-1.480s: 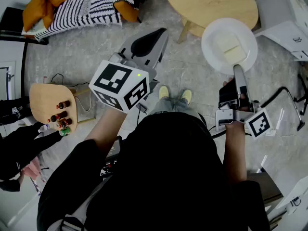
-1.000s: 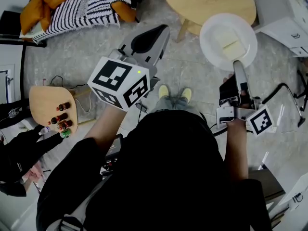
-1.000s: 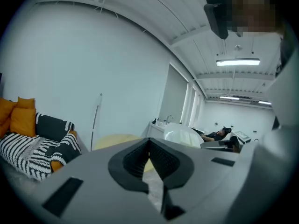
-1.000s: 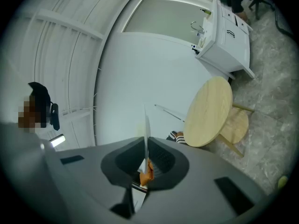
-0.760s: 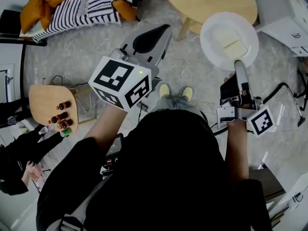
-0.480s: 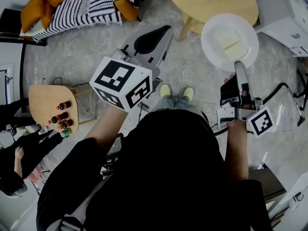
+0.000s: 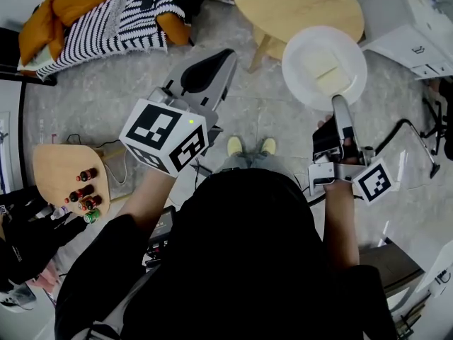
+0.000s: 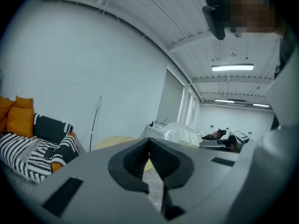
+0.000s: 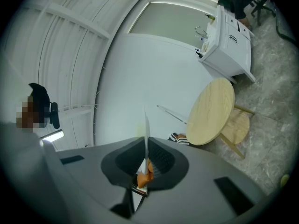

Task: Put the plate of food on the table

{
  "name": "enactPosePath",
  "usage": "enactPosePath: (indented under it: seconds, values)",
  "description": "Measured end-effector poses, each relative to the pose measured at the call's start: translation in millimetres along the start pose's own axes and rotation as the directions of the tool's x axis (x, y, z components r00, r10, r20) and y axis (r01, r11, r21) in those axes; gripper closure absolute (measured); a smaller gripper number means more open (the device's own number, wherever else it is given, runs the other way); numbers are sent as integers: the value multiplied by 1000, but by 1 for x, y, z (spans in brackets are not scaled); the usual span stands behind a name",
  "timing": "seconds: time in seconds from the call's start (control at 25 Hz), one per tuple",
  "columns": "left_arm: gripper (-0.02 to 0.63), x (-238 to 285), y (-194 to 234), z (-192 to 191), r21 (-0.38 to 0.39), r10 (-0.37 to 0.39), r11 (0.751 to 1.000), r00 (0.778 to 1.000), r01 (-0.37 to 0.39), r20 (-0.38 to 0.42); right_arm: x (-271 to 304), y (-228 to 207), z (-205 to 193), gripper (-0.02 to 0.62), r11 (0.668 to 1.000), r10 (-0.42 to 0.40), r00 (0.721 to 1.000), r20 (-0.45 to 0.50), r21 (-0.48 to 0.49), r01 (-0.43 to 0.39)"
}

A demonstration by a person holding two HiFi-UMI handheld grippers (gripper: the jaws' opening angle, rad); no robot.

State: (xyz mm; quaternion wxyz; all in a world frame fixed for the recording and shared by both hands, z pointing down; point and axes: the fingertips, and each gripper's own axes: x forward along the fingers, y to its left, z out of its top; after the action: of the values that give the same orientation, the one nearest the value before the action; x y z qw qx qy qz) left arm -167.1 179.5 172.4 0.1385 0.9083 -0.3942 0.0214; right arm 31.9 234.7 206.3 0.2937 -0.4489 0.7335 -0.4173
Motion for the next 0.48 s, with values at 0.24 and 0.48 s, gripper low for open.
enactPosePath:
  seconds: [0.24, 0.48]
  values:
    - [601, -4, 12, -1, -3, 6, 1000, 1000, -6, -5, 5, 5, -5, 571, 1000, -5, 1000, 17, -13, 6]
    - [601, -6, 17, 4, -8, 3, 1000, 1000, -3, 3, 9, 7, -8, 571, 1000, -5, 1000, 25, -8, 5]
